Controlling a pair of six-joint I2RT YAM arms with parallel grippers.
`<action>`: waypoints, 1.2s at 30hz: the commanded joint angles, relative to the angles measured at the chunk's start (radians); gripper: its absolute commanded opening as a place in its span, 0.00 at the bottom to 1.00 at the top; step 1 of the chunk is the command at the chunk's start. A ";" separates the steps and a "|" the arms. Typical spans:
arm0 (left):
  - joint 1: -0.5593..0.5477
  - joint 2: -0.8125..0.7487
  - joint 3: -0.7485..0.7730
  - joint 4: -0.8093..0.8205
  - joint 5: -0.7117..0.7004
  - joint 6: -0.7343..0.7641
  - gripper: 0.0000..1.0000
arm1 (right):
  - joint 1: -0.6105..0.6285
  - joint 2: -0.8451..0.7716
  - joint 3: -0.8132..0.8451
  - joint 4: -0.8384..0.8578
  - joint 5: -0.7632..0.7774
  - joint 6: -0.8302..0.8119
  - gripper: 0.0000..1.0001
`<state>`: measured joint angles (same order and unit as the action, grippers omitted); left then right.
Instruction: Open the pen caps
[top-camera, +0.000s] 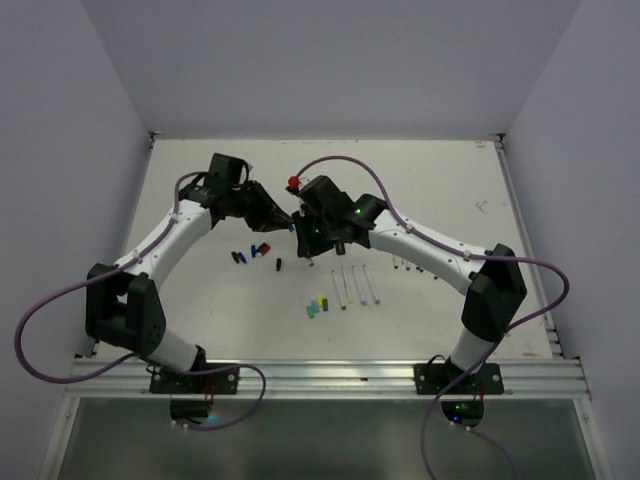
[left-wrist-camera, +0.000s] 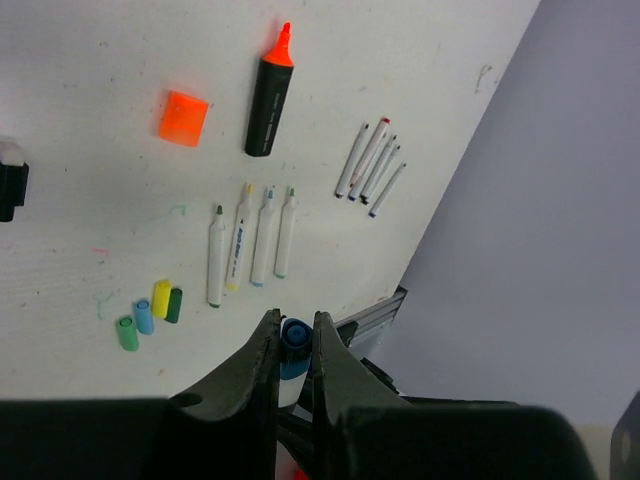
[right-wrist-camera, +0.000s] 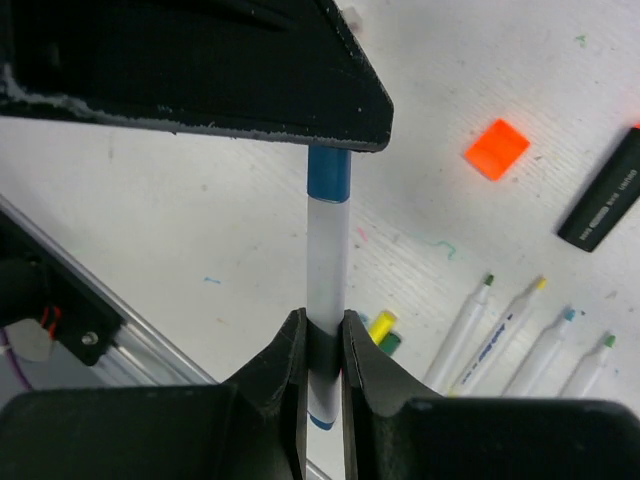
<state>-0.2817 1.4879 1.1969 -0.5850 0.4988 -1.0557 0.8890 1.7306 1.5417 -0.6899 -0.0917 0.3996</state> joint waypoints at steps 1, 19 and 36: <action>0.033 0.049 0.115 0.053 -0.060 -0.031 0.00 | 0.034 -0.062 -0.060 -0.184 0.035 -0.073 0.00; 0.076 -0.313 -0.425 0.923 0.294 0.039 0.00 | -0.183 -0.141 -0.301 0.560 -0.873 0.472 0.00; -0.144 -0.279 -0.488 0.209 -0.026 0.330 0.00 | -0.361 -0.292 -0.472 -0.169 0.003 -0.056 0.00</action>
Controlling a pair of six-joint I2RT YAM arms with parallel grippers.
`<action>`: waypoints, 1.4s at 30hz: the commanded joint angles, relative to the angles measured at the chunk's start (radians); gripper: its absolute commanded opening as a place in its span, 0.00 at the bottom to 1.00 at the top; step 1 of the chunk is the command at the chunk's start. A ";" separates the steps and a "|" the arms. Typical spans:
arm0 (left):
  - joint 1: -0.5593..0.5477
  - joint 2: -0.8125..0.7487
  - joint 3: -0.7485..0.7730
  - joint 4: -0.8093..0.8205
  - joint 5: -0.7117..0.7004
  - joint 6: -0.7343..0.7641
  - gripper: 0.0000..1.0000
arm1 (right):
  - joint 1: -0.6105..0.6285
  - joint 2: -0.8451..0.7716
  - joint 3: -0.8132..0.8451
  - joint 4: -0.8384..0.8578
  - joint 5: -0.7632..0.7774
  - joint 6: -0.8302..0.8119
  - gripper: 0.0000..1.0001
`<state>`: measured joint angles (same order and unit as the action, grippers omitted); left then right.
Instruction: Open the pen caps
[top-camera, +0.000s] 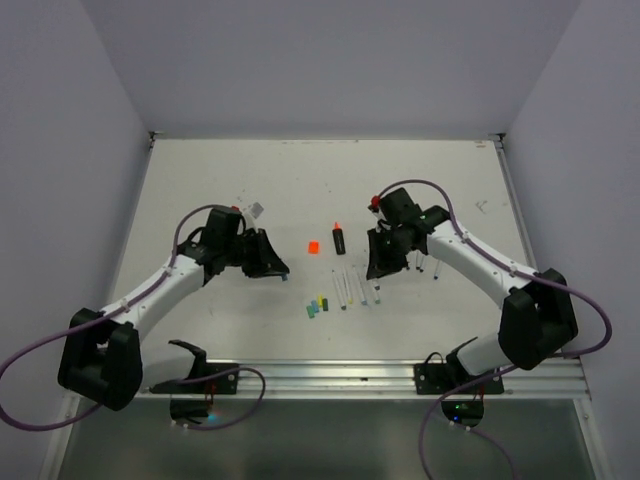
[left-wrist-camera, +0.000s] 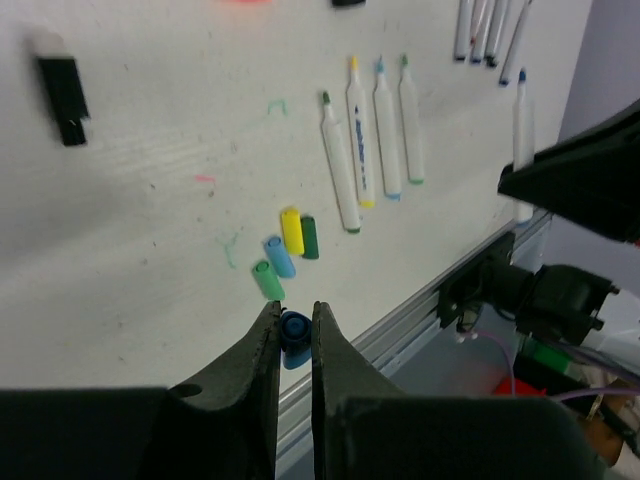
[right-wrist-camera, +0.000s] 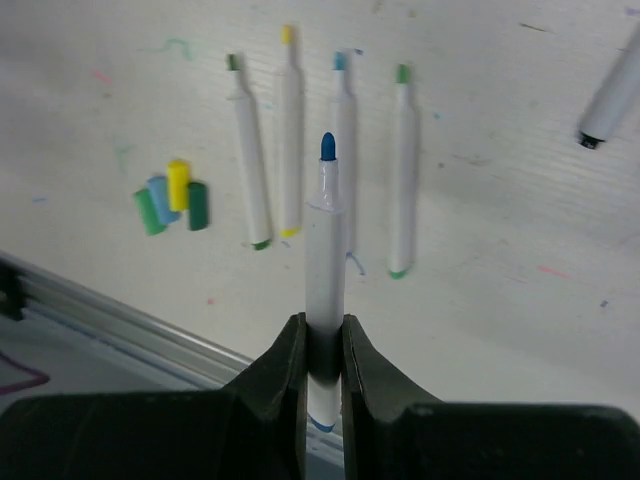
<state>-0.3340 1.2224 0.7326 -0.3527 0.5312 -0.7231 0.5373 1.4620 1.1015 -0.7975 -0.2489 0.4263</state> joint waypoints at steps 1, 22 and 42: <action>-0.120 -0.005 -0.038 -0.020 -0.072 -0.013 0.00 | -0.011 -0.003 -0.037 -0.059 0.196 -0.090 0.00; -0.283 0.200 -0.140 0.069 -0.181 -0.029 0.06 | -0.025 0.247 -0.035 0.064 0.197 -0.173 0.02; -0.286 0.197 -0.154 0.060 -0.226 -0.045 0.44 | -0.025 0.244 -0.054 0.087 0.108 -0.146 0.36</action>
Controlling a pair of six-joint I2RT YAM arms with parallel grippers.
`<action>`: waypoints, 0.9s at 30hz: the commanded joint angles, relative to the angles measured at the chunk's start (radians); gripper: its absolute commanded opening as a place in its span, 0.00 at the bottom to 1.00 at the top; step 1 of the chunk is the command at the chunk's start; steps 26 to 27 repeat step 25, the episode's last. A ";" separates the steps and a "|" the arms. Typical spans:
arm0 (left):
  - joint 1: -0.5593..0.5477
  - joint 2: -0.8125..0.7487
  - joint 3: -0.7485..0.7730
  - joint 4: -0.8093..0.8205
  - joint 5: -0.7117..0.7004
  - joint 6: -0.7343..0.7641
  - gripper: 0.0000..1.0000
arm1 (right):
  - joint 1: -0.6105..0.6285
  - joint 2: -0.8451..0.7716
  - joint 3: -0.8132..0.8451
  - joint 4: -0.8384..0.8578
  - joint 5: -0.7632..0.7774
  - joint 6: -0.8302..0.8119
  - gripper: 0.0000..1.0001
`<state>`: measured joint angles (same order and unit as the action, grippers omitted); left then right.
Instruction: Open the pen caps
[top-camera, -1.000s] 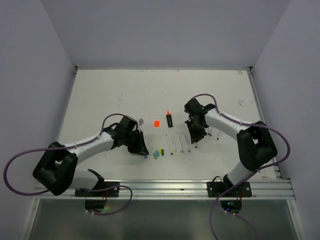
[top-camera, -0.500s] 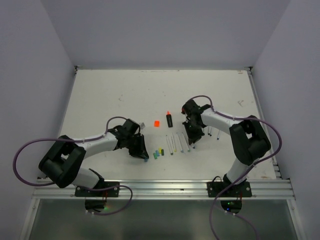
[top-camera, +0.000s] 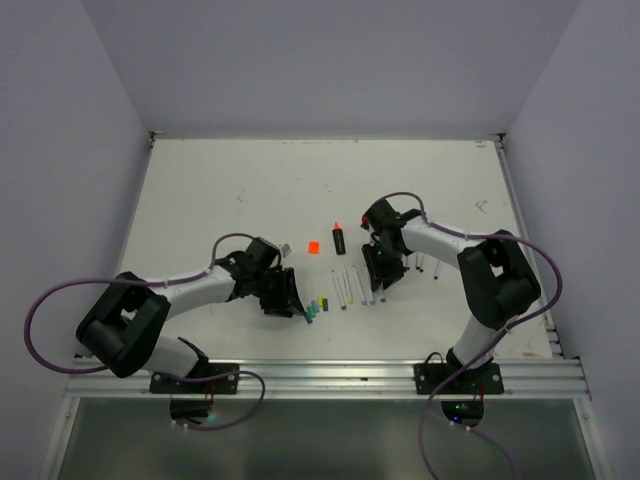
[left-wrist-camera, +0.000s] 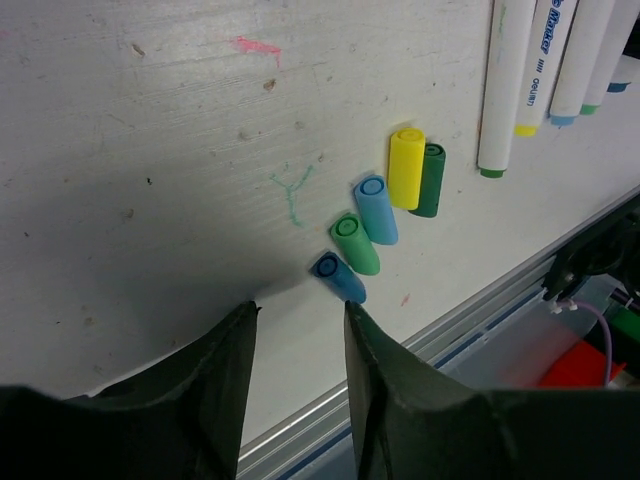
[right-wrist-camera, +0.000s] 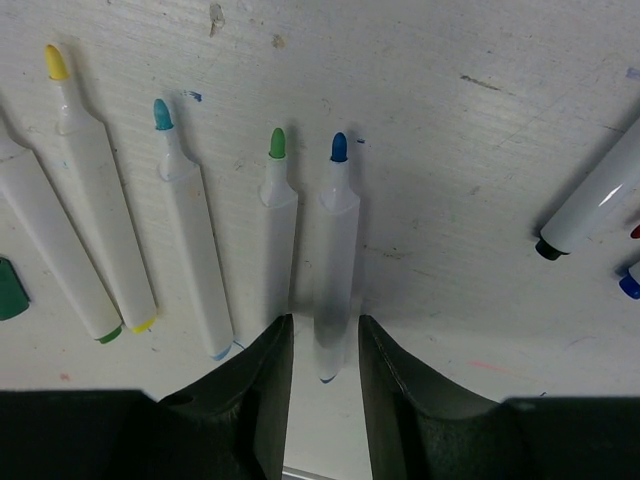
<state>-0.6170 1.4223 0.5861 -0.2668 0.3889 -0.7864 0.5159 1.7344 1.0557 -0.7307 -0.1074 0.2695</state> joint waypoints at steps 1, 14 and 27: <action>-0.003 -0.008 -0.003 -0.032 -0.094 0.016 0.45 | -0.004 -0.039 -0.008 0.019 -0.034 0.017 0.37; -0.003 -0.172 0.190 -0.198 -0.168 0.072 0.64 | -0.004 -0.254 0.138 -0.231 0.132 0.121 0.99; -0.003 -0.385 0.028 0.348 0.112 -0.109 0.89 | -0.002 -0.560 0.000 -0.161 -0.018 0.220 0.99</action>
